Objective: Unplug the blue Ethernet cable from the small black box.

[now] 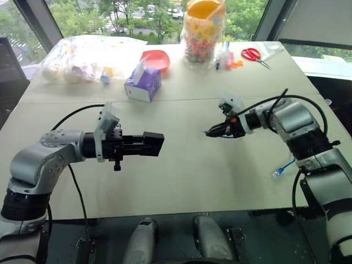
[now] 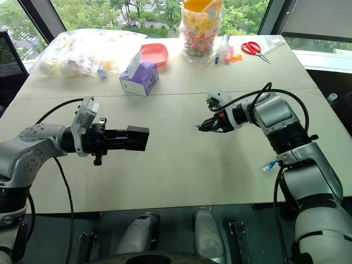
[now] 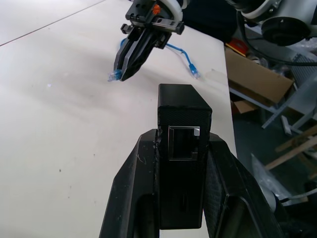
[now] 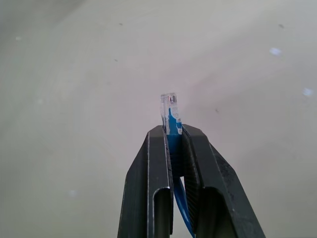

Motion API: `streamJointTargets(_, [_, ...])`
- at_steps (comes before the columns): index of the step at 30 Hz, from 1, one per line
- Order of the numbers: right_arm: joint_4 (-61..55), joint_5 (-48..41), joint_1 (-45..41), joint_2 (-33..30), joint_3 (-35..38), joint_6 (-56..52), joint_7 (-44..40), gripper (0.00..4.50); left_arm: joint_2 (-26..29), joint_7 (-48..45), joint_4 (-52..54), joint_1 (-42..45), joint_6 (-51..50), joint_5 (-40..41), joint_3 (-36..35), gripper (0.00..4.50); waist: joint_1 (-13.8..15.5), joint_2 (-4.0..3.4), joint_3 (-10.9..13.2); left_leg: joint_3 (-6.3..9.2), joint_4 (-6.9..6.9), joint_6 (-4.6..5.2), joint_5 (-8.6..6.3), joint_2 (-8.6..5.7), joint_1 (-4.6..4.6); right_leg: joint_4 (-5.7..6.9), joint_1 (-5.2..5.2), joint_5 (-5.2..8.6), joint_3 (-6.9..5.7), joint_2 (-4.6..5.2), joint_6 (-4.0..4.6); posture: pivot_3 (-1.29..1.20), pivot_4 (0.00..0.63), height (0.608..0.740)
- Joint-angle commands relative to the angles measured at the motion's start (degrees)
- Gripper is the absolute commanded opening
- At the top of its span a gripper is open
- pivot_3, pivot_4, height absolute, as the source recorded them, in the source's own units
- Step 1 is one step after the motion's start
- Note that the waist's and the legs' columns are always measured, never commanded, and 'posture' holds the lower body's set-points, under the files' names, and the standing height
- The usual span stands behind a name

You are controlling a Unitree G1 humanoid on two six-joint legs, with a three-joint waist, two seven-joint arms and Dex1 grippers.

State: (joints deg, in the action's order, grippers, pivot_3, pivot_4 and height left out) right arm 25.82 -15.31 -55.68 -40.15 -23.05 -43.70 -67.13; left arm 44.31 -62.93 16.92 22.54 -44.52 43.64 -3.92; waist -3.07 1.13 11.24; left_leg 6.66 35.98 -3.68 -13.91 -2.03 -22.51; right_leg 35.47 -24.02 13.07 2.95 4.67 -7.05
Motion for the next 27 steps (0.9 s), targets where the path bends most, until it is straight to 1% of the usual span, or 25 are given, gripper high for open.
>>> streamJointTargets(1, [2.9,2.8,-1.3,2.2,4.7,6.3,5.2,0.05,-1.2,2.2,-0.1,0.4,4.9,-3.5,-0.5,0.5,0.0,0.0,0.0,0.0,0.01,0.0,0.0,0.0,0.0,0.01,0.0,0.0,0.0,-0.01,0.0,0.0,0.15,0.74])
streamJointTargets(4, [5.8,4.9,-1.4,8.5,10.3,9.7,19.4,0.05,-8.9,11.7,-5.7,3.1,16.2,-14.2,3.0,0.5,0.4,0.0,0.0,-0.01,0.07,-0.01,0.0,-0.02,0.01,0.01,0.04,-0.01,0.02,0.02,0.0,0.0,0.15,0.74])
streamJointTargets(6, [6.2,6.1,-1.0,10.9,12.2,9.3,24.5,0.05,-12.5,14.7,-9.3,4.1,20.9,-18.7,4.6,0.5,0.7,0.0,0.0,0.0,0.13,-0.03,0.02,-0.02,0.01,0.02,0.06,-0.06,0.01,0.01,0.04,0.0,0.15,0.74])
streamJointTargets(8, [3.4,6.3,0.8,12.5,13.7,7.9,27.2,0.86,-15.6,15.4,-12.4,4.7,24.8,-21.1,6.2,0.5,0.8,0.0,0.0,0.0,0.12,-0.04,0.02,-0.03,0.0,0.01,0.06,-0.06,0.02,0.01,0.04,0.0,0.15,0.74])
streamJointTargets(9, [2.0,6.2,1.5,13.1,14.2,7.3,28.0,1.17,-16.6,15.8,-13.6,5.0,26.1,-22.1,6.7,0.5,1.1,0.0,0.0,0.0,0.11,-0.04,0.02,-0.04,-0.04,0.0,0.03,-0.06,0.02,0.02,0.04,0.0,0.15,0.74])
streamJointTargets(12, [-3.6,6.2,3.8,13.9,15.7,4.1,31.1,2.6,-19.8,16.2,-17.8,6.2,29.7,-24.0,7.9,0.5,1.5,0.0,0.0,0.02,0.08,-0.02,0.01,-0.07,-0.12,-0.01,-0.02,-0.07,0.02,0.04,0.04,0.0,0.15,0.74])
streamJointTargets(13, [-6.6,6.0,5.0,13.8,16.1,2.3,31.9,3.11,-20.9,16.0,-19.5,6.6,31.0,-24.6,8.3,0.5,1.6,0.0,0.0,0.02,0.08,-0.01,0.01,-0.07,-0.16,-0.01,-0.07,-0.07,0.02,0.04,0.04,0.0,0.15,0.74])
streamJointTargets(14, [-10.2,5.4,6.4,13.4,16.9,0.2,32.4,3.54,-22.2,16.5,-21.8,7.2,32.6,-25.5,8.7,0.5,1.8,-0.01,0.0,0.01,0.09,-0.01,0.01,-0.07,-0.23,0.01,-0.17,-0.07,0.02,0.04,0.03,0.0,0.15,0.74])
streamJointTargets(17, [-21.1,2.8,10.9,11.7,19.9,-7.1,32.8,3.54,-25.5,17.9,-28.3,8.6,37.2,-27.8,8.8,0.5,2.2,-0.02,0.0,0.02,0.12,-0.01,0.01,-0.07,-0.33,0.08,-0.29,-0.07,0.01,0.03,0.03,0.0,0.15,0.74])
streamJointTargets(22, [-33.0,0.1,16.6,11.4,23.3,-15.3,35.1,3.54,-27.2,17.7,-36.3,7.9,42.8,-30.1,8.5,0.5,2.0,-0.02,0.0,0.01,0.16,0.0,0.01,-0.06,-0.35,0.07,-0.29,-0.08,0.01,0.03,0.01,0.0,0.15,0.74])
streamJointTargets(27, [-39.7,-1.8,19.6,12.2,25.4,-20.4,37.6,3.54,-27.9,19.2,-44.4,7.9,48.2,-31.0,6.6,0.5,2.0,-0.03,0.0,0.02,0.18,0.0,0.01,-0.06,-0.32,0.13,-0.29,-0.08,0.01,0.02,0.01,0.0,0.15,0.74])
